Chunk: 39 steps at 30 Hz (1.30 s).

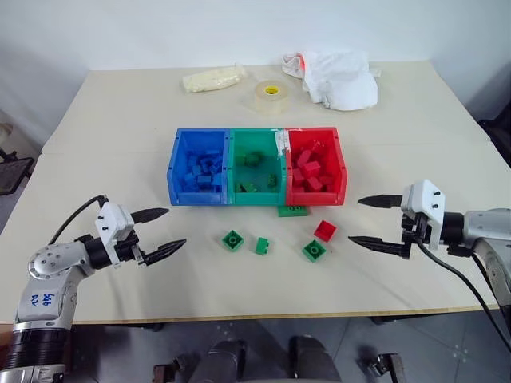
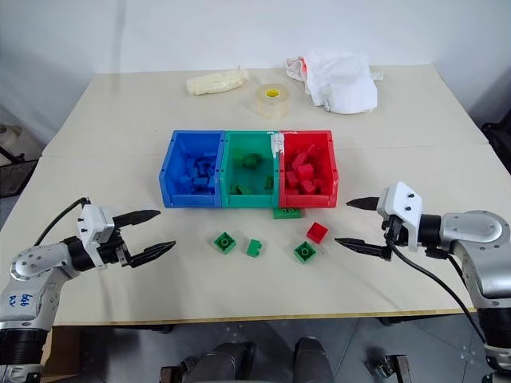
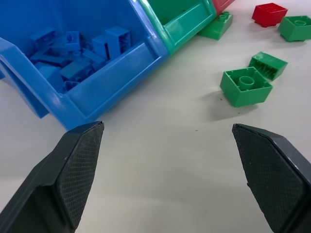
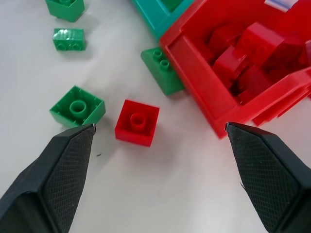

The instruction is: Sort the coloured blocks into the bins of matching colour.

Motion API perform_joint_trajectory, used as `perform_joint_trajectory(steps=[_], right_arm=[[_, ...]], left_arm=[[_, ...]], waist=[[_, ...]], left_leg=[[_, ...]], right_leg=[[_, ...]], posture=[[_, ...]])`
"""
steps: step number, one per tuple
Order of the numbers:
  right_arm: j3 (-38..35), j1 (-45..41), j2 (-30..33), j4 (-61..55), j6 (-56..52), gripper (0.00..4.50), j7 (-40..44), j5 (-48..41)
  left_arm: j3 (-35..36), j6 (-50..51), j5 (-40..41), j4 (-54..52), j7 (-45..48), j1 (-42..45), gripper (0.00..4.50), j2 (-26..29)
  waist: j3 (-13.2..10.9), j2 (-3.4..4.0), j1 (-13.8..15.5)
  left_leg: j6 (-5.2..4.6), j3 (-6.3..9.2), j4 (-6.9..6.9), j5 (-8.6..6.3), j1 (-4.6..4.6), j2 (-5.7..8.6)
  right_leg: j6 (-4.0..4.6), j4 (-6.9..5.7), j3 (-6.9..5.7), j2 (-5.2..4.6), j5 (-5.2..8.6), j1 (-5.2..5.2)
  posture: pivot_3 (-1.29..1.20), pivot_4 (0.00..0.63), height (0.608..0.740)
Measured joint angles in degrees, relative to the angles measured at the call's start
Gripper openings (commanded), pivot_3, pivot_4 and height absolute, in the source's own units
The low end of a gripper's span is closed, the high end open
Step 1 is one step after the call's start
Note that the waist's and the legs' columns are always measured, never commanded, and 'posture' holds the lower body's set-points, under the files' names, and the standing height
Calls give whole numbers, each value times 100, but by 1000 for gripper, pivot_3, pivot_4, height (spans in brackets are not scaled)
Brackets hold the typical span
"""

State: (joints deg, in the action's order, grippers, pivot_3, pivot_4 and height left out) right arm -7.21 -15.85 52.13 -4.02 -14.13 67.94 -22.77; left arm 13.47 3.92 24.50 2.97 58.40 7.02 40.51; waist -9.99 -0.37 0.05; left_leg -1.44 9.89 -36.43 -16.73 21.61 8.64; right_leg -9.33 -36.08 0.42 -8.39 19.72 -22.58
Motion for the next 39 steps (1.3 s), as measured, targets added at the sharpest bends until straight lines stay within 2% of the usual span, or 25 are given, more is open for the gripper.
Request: perform_joint_trajectory(steps=[10, 15, 17, 20, 24, 26, 33, 39], right_arm=[[1, -79, -61, -6, -128, 4479, -62, -4], [-11, 30, -47, -153, -279, 4479, -104, -24], [-126, 356, 57, -286, -372, 4479, -86, -62], [-750, 1290, 488, -434, -522, 4479, 28, -69], [-1357, 1898, 665, -697, -615, 4479, 118, -76], [-1436, 2072, 666, -829, -714, 4479, 128, -105], [-1275, 1914, 665, -1507, -1245, 4479, -36, -304], [-302, 1332, 676, -2314, -1968, 4479, -105, -573]], left_arm=[[-24, 121, -80, -46, -338, 26, 4500, -6], [-279, 370, -181, -44, -332, 88, 4500, -5], [-357, 416, -135, -34, -143, 138, 4500, -5], [-301, 360, 176, 21, 275, 206, 4500, -121], [-299, 295, 264, 59, 526, 288, 4500, -177], [-298, 292, 279, 59, 622, 281, 4500, -177], [-278, 201, 345, -107, 768, -22, 4500, -283], [-193, 251, 485, -872, 624, -606, 4500, -349]], waist=[[0, 0, 1], [0, 0, 9], [0, 1, 12], [0, 2, 127], [-1, 1, 132], [-1, 1, 106], [-1, 1, 86], [-1, 1, 127]], left_leg=[[0, 0, 0, 0, 0, 0], [0, 0, 0, 0, 0, 0], [0, 0, 1, -1, 1, 1], [-3, -3, -1, -6, 1, 1], [-1, -13, -13, -7, 0, -6], [0, -28, -15, -8, -3, -19], [12, -34, -22, -15, -5, -40], [11, -34, -29, -25, -4, -45]], right_leg=[[1, 0, 1, 0, 0, 0], [0, -1, 0, 1, 0, 0], [0, -1, 0, 1, 0, -2], [0, 0, -5, 9, 0, -3], [3, 4, -3, 8, -1, 4], [12, 7, 2, 7, -7, 4], [21, 9, 5, 17, -12, 3], [21, 14, 4, 18, -12, 3]], posture=[[0, 150, 740], [0, 150, 740], [0, 150, 740], [0, 150, 740], [0, 150, 740], [0, 150, 740], [0, 150, 740], [0, 150, 740]])
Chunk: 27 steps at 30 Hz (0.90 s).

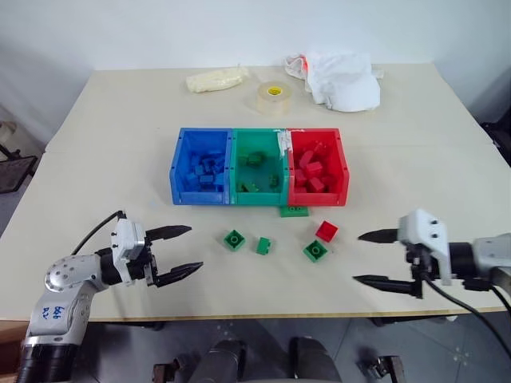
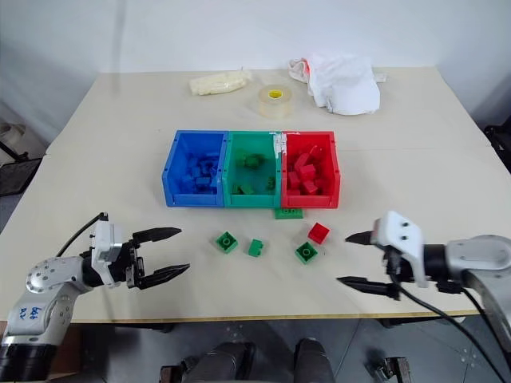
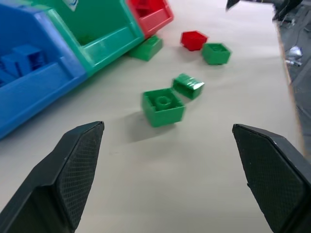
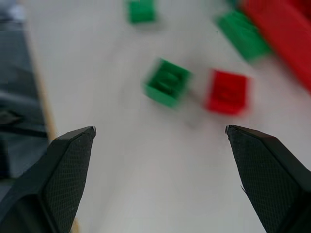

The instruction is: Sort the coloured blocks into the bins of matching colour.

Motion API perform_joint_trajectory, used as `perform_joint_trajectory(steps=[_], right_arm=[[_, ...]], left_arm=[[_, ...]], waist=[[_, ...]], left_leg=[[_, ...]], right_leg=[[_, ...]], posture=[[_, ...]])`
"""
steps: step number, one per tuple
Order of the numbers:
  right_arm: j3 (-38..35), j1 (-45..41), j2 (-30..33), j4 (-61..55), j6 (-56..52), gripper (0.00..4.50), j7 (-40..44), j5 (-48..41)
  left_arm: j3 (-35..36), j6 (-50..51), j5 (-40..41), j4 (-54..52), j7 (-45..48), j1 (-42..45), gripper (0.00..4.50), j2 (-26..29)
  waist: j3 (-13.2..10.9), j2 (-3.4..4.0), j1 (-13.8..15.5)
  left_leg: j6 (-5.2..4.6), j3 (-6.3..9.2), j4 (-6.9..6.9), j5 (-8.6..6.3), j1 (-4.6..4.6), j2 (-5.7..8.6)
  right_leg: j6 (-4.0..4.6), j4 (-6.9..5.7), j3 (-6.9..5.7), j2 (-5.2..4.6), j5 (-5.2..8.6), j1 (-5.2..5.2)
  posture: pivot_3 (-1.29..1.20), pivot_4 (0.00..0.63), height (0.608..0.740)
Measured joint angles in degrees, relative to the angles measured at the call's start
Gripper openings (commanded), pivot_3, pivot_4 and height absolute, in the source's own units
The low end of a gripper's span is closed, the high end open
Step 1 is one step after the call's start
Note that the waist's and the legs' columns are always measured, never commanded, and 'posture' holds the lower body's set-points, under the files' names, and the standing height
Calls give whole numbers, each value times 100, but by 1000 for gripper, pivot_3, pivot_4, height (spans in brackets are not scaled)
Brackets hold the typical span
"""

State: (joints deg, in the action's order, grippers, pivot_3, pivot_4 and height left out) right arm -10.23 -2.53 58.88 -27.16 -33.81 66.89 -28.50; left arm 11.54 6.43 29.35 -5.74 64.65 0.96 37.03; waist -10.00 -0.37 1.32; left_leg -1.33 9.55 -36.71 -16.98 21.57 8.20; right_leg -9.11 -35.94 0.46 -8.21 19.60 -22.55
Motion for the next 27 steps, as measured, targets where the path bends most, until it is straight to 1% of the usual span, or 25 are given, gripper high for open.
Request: perform_joint_trajectory(steps=[3, 6, 9, 14, 15, 21, 27], right_arm=[[723, -643, 5, -25, -165, 4479, 53, 52], [1399, -1234, -43, 255, -69, 4479, 227, 300], [1950, -1694, -213, 704, 205, 4479, 494, 583], [2564, -2317, -542, 1620, 921, 4479, 864, 1128], [2651, -2417, -616, 1812, 1087, 4479, 932, 1240], [2950, -2970, -948, 2576, 1679, 4479, 1239, 1666], [3052, -3194, -1245, 3030, 2056, 4479, 1403, 1918]], left_arm=[[97, 83, 86, -471, -136, -388, 4500, -25], [193, 176, 203, -781, -259, -759, 4500, -28], [276, 229, 254, -994, -359, -1069, 4500, -34], [374, 236, 304, -1303, -580, -1277, 4500, -101], [371, 240, 305, -1357, -633, -1303, 4500, -120], [385, 236, 316, -1454, -811, -1406, 4500, -222], [397, 216, 316, -1509, -932, -1515, 4500, -269]], waist=[[0, 0, 1], [0, -1, 2], [-1, 0, 2], [-1, 0, 5], [-1, 0, 2], [-1, 0, -13], [-1, 0, -1]], left_leg=[[-2, -4, -5, -3, 0, -1], [-4, -4, -12, -9, 0, -2], [-4, -5, -22, -18, 1, -5], [-4, -6, -28, -22, 1, -7], [-2, -7, -29, -24, 1, -9], [12, -9, -32, -34, 0, -33], [18, -9, -34, -37, 0, -43]], right_leg=[[0, 4, 1, 0, 0, 2], [1, 4, 1, 2, 1, 4], [1, 4, 1, 8, 0, 6], [1, 4, 0, 25, 0, 8], [1, 4, 2, 42, 0, 7], [10, 2, 5, 59, -2, 4], [18, 2, 5, 63, -3, 4]], posture=[[0, 150, 740], [0, 150, 740], [0, 150, 740], [0, 150, 740], [0, 150, 740], [0, 150, 740], [0, 150, 740]])
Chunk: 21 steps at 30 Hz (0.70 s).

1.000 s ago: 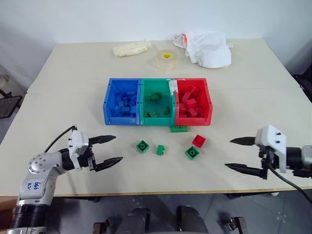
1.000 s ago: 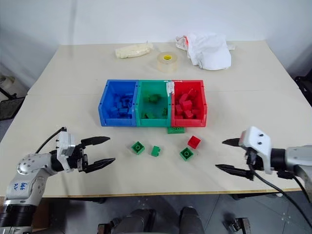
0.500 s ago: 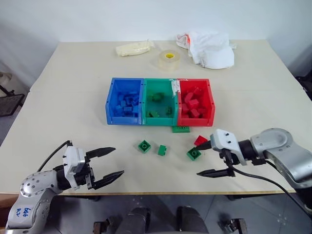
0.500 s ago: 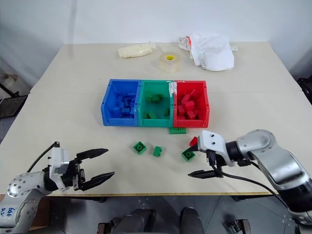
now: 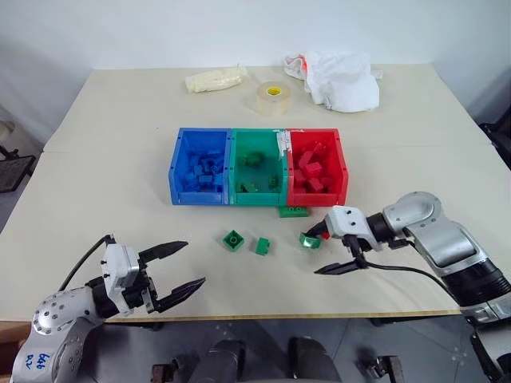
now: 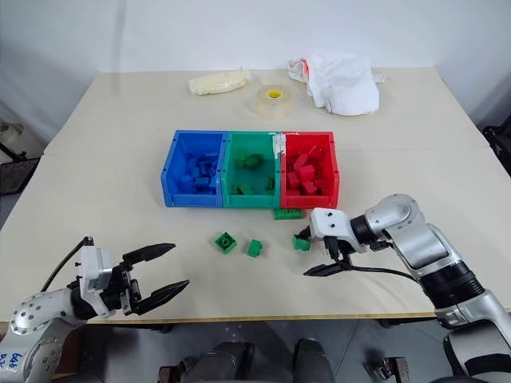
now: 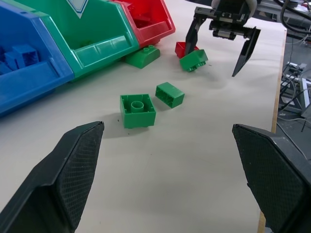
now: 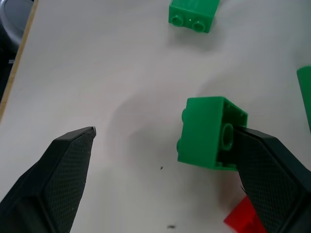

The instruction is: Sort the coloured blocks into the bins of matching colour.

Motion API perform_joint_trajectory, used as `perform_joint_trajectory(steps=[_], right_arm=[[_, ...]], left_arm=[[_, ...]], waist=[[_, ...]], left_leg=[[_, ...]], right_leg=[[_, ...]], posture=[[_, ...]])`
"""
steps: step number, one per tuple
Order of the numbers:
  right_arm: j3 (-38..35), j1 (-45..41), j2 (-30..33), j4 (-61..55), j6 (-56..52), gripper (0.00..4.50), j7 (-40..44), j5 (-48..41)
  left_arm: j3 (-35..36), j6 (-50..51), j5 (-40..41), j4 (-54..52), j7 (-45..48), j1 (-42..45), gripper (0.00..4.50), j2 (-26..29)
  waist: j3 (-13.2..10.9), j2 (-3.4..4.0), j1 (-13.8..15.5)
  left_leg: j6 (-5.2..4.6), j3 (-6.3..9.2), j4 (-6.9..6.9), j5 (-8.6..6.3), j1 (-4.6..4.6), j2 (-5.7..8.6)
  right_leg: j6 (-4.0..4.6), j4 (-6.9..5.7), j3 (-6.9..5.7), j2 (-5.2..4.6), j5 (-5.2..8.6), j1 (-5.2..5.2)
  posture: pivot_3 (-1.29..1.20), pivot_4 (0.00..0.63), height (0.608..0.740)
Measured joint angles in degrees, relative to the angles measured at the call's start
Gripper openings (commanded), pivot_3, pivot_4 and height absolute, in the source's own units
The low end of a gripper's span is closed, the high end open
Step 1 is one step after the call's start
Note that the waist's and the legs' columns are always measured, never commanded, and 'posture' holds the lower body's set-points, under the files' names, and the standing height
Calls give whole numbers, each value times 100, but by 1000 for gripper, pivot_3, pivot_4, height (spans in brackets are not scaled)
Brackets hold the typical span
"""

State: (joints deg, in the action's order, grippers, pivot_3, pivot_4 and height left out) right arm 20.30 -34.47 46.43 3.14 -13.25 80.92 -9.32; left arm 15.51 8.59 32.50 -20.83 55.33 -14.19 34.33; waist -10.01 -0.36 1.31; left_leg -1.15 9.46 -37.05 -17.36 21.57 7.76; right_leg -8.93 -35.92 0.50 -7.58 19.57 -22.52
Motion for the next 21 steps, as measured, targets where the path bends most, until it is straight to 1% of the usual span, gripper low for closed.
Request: perform_joint_trajectory(steps=[2, 5, 6, 12, 17, 21], right_arm=[[9, -47, -81, 115, 83, 4479, 27, 51], [8, -97, -197, 188, 127, 3896, 61, 111], [8, -98, -234, 190, 144, 3619, 81, 119], [8, -91, -360, 158, 105, 1544, 87, 119], [-86, -29, -418, -129, -185, 1544, -39, 0], [-418, 11, -413, -640, -687, 1544, -128, -379]], left_arm=[[2, -9, 0, -9, -38, -3, 4500, -20], [2, -45, -1, -11, -69, -1, 4500, -33], [2, -57, -1, -11, -80, 0, 4500, -42], [1, -119, -11, -6, -140, 33, 4500, -56], [-16, -130, -25, 82, -174, 178, 4500, -64], [-30, -171, -34, 155, -177, 274, 4500, -64]], waist=[[0, 0, -4], [0, 0, -15], [0, 0, -15], [0, 0, -6], [-1, 1, -3], [-1, 2, -1]], left_leg=[[0, 0, -1, 0, 0, 0], [4, -1, -1, -2, 0, -7], [6, -1, 0, -3, 0, -10], [8, -1, 0, -5, 0, -14], [9, -1, 0, -5, 0, -15], [10, -1, 2, -6, 0, -16]], right_leg=[[1, 0, 0, 0, 0, 0], [4, 0, 1, 1, -1, -1], [6, 1, 0, 3, -1, -1], [9, 0, 0, 5, -1, -4], [10, -1, 0, 6, -1, -4], [10, 0, 0, 6, -1, -5]], posture=[[0, 150, 740], [0, 150, 740], [0, 150, 740], [0, 150, 740], [0, 150, 740], [0, 150, 740]])
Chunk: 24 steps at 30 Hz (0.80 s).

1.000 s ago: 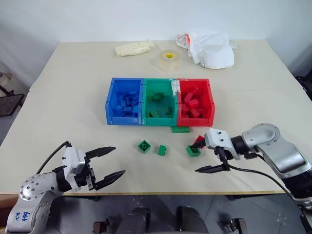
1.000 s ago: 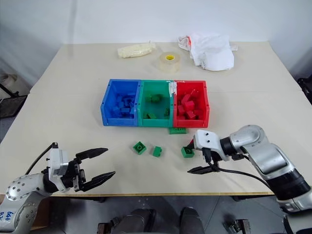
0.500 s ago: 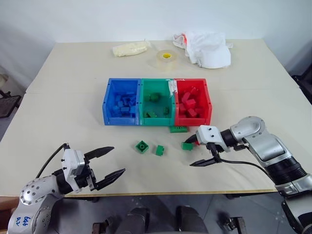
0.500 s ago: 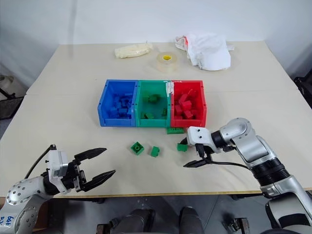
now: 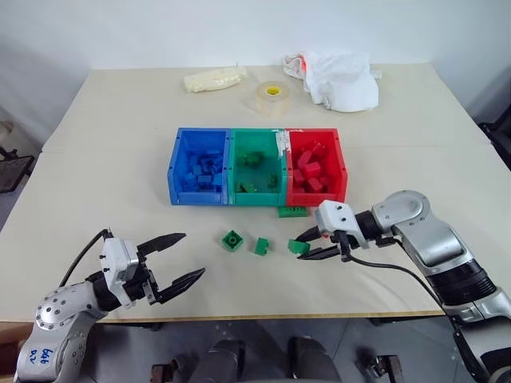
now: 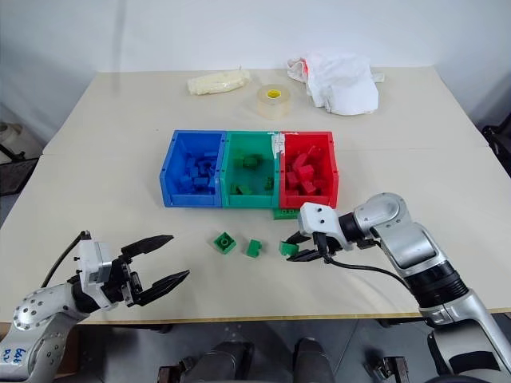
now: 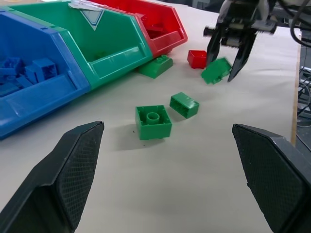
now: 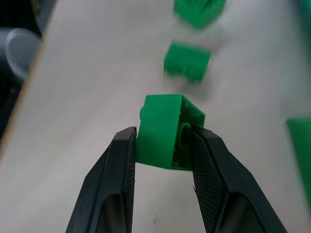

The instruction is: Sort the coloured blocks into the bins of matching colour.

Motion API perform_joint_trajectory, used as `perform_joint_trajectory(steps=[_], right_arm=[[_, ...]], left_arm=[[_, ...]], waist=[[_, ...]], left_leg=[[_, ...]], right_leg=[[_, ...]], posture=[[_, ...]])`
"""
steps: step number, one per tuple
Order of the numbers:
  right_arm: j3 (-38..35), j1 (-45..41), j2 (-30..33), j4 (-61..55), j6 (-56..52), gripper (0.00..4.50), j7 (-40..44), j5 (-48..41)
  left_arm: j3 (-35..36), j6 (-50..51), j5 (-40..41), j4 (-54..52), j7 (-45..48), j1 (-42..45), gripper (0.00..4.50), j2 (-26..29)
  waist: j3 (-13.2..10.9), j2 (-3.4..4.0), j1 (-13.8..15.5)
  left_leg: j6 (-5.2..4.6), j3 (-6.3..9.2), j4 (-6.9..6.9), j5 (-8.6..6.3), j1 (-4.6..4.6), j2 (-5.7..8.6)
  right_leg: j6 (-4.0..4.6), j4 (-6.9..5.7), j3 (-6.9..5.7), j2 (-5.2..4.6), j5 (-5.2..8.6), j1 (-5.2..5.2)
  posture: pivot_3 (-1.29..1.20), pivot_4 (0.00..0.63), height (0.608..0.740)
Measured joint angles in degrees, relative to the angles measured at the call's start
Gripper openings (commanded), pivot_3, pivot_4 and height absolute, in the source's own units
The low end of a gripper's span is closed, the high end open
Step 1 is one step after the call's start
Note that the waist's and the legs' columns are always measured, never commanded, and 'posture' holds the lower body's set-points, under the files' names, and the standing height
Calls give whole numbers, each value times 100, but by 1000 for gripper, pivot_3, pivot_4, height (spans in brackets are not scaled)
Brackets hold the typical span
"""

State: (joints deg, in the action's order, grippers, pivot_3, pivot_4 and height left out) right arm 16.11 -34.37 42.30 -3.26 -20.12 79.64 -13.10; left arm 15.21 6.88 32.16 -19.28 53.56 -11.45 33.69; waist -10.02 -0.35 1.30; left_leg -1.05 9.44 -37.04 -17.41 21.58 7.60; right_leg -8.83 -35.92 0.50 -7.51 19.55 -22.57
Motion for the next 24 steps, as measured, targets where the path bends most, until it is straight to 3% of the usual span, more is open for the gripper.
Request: perform_joint_trajectory(steps=[3, 7, 14, 18, 23, 24], right_arm=[[-303, -103, -71, -241, -476, 1544, -187, -351], [-552, -850, -512, -88, -735, 1544, -624, -562], [-520, -2458, -1812, 2317, 198, 1544, -1448, -61], [-446, -3105, -2405, 3889, 868, 2495, -2068, 497], [-381, -3260, -2635, 4772, 1542, 4176, -2283, 853], [-393, -3260, -2634, 4794, 1614, 4176, -2259, 860]], left_arm=[[-7, -27, -18, 51, 1, 82, 4500, 0], [-63, -83, -67, 198, -2, 223, 4500, -27], [-121, -189, -125, 252, -29, 374, 4500, -112], [-129, -230, -180, 315, -56, 423, 4500, -135], [-135, -330, -223, 439, -92, 458, 4500, -174], [-137, -348, -227, 440, -92, 464, 4500, -187]], waist=[[0, 0, -1], [-1, 2, -48], [-1, 2, -160], [-1, 3, -255], [-2, 4, -306], [-2, 4, -310]], left_leg=[[0, -1, -1, 0, 0, -1], [6, -12, -1, -3, -1, -16], [11, -11, 6, -6, -1, -20], [13, -15, 10, -7, 0, -20], [14, -27, 9, -8, 1, -18], [14, -33, 9, -8, 2, -19]], right_leg=[[1, 0, 1, 1, -1, 0], [13, -2, 3, 11, -6, -4], [15, -17, -2, 14, -7, -20], [16, -68, -6, 12, -8, -41], [17, -97, -10, 9, -8, -61], [17, -99, -9, 8, -8, -66]], posture=[[0, 150, 740], [0, 150, 740], [0, 150, 740], [0, 150, 740], [0, 150, 740], [0, 150, 740]])
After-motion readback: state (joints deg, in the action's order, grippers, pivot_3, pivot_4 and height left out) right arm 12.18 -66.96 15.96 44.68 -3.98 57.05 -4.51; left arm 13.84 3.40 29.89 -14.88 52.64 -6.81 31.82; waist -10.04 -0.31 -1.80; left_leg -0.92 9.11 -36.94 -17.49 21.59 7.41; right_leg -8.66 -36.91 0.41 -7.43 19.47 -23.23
